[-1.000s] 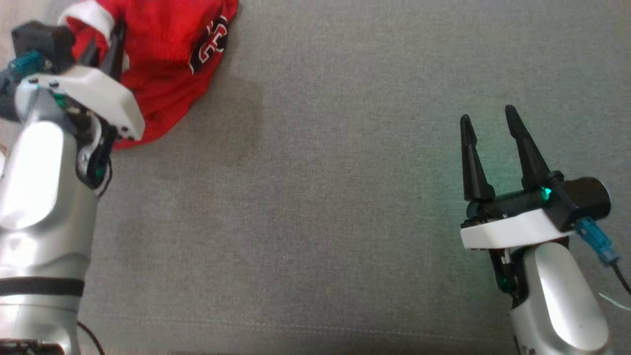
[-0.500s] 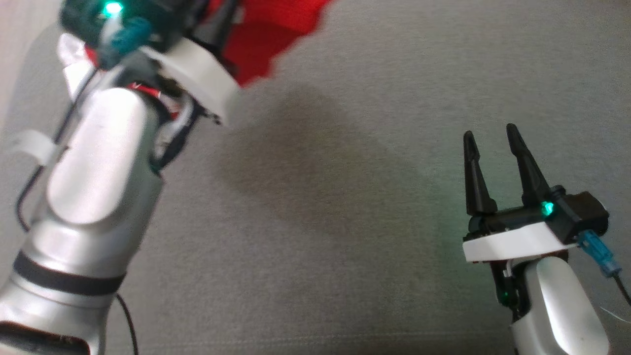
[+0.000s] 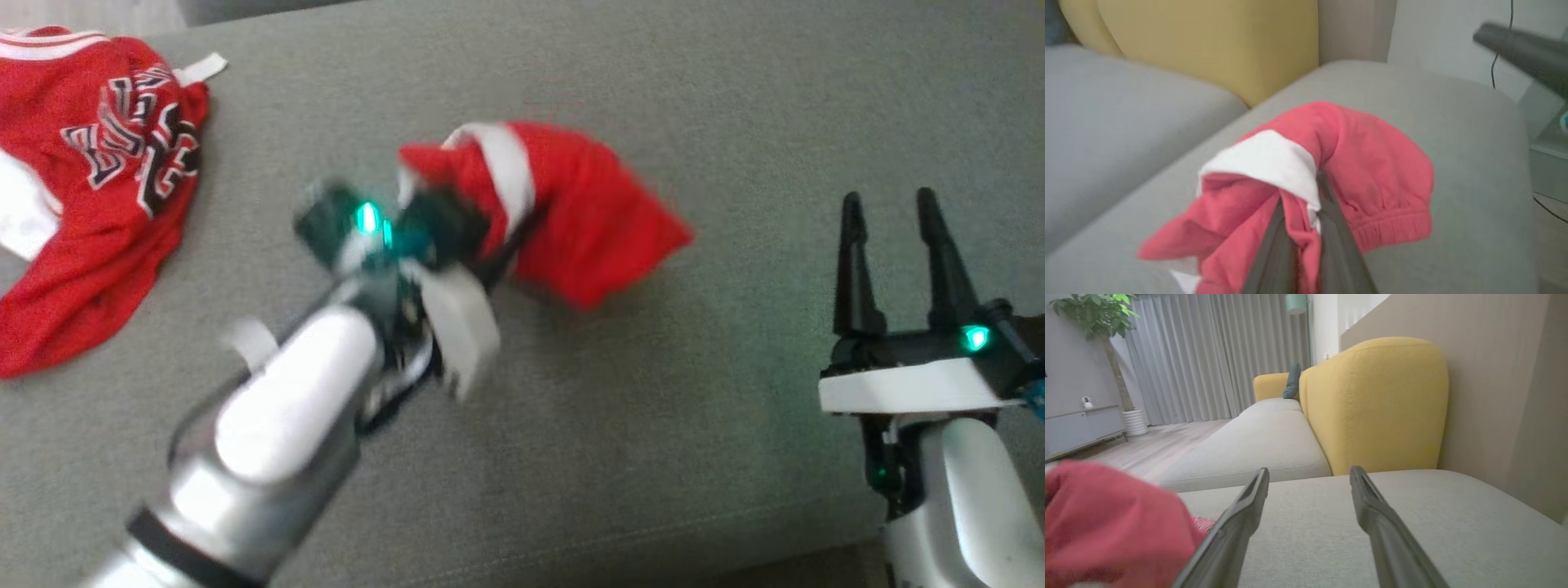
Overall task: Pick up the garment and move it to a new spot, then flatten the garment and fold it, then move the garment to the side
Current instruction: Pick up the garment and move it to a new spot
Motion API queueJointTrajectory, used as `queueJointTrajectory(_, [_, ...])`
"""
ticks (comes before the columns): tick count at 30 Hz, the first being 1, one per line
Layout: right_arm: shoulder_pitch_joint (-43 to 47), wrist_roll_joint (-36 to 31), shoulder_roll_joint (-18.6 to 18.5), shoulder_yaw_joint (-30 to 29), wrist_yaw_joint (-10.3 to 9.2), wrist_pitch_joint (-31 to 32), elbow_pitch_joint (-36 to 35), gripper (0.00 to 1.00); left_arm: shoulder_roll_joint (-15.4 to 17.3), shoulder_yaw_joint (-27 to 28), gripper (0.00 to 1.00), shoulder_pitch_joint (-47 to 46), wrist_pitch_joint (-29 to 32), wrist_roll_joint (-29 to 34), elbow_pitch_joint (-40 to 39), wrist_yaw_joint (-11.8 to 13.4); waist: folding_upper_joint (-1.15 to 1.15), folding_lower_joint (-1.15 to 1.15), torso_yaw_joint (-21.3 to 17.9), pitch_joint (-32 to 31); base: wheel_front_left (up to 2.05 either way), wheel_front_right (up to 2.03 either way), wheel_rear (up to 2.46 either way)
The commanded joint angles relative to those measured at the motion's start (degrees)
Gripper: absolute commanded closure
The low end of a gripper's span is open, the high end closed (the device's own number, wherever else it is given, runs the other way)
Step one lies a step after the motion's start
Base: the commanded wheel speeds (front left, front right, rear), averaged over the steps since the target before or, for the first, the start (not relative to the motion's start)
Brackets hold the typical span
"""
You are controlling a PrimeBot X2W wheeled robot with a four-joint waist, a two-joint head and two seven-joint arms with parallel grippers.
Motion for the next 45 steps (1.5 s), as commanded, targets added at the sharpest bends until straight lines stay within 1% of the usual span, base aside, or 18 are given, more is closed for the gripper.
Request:
queueJointTrajectory(1, [-0.5,0.2,-0.2,0.5,0.43,-0.6,-2.5,0.0,0.8,1.3,1.0,0.8,-0.7,-1.0,-0.2,0.1,0.0,0.0,-1.0,1.0,0.0,0.0,0.0])
queueJointTrajectory(3, [-0.3,0.0,-0.2,-0.2,0.43,-0.6,-2.8,0.0,0.6,0.6,1.0,3.8,-1.6,-1.9,1.6,0.3,0.0,0.0,-1.1,1.2,0.0,0.0,0.0])
queueJointTrajectory(6, [0.0,-0.3,-0.2,-1.0,0.43,-0.6,-3.0,0.0,0.1,0.6,1.0,7.3,-3.8,-2.8,4.2,1.4,0.0,0.0,-0.9,1.4,0.0,0.0,0.0])
queueJointTrajectory(9, [0.5,-0.6,-0.2,-1.0,0.43,-0.6,-2.8,0.0,-0.8,1.1,1.0,9.4,-7.3,-3.1,6.1,2.9,0.0,0.0,0.0,1.2,0.0,0.0,0.0])
queueJointTrajectory(10, [0.6,-0.6,-0.2,-0.7,0.43,-0.6,-2.7,0.0,-1.1,1.3,0.76,9.8,-8.7,-3.0,6.5,3.5,0.0,0.0,0.4,1.0,0.0,0.0,0.0])
queueJointTrajectory(12, [0.8,-0.8,-0.2,-0.4,0.43,-0.6,-2.4,0.0,-1.9,1.8,0.0,10.4,-11.0,-3.1,7.3,4.5,0.0,0.0,1.2,0.5,0.0,0.0,0.0])
queueJointTrajectory(15, [1.2,-1.2,-0.2,-0.2,0.43,-0.6,-2.2,0.0,-2.6,2.0,0.0,11.2,-13.5,-3.0,7.8,5.7,0.0,0.0,2.7,-0.7,0.0,0.0,0.0])
queueJointTrajectory(20, [2.1,-1.5,-0.2,0.1,0.43,-0.6,-1.6,0.0,-2.9,3.4,0.0,13.3,-16.7,-3.5,7.1,8.0,0.0,0.0,4.9,-3.5,0.0,0.0,0.0])
queueJointTrajectory(26, [4.3,-1.2,-0.2,0.2,0.43,-0.6,-0.6,0.0,-2.5,7.7,0.0,18.7,-19.2,-4.1,2.5,12.3,0.0,0.0,7.5,-7.7,0.0,0.0,0.0])
queueJointTrajectory(27, [4.3,-1.2,-0.2,0.2,0.43,-0.6,-0.6,0.0,-2.5,7.7,0.0,18.7,-19.2,-4.1,2.5,12.3,0.0,0.0,7.5,-7.7,0.0,0.0,0.0])
queueJointTrajectory(34, [8.4,-0.3,-0.2,0.0,0.43,-0.6,0.5,0.0,-2.2,15.4,0.0,28.9,-19.4,-2.8,-5.5,16.8,0.0,0.0,9.6,-11.8,0.0,0.0,0.0])
queueJointTrajectory(35, [9.4,0.1,-0.2,0.1,0.43,-0.6,0.6,0.0,-2.6,17.5,0.0,31.7,-19.4,-2.1,-7.0,18.1,0.0,0.0,10.0,-12.4,0.0,0.0,0.0])
queueJointTrajectory(38, [10.6,0.6,-0.2,0.1,0.43,-0.6,0.7,0.0,-3.1,19.6,0.0,34.9,-19.4,-1.1,-8.7,18.4,0.0,0.0,10.4,-13.0,0.0,0.0,0.0])
queueJointTrajectory(45, [11.5,1.3,-0.2,0.2,0.43,-0.6,1.7,0.0,-4.3,22.9,0.0,39.0,-19.4,0.6,-9.6,17.4,0.0,0.0,11.0,-13.7,0.0,0.0,0.0])
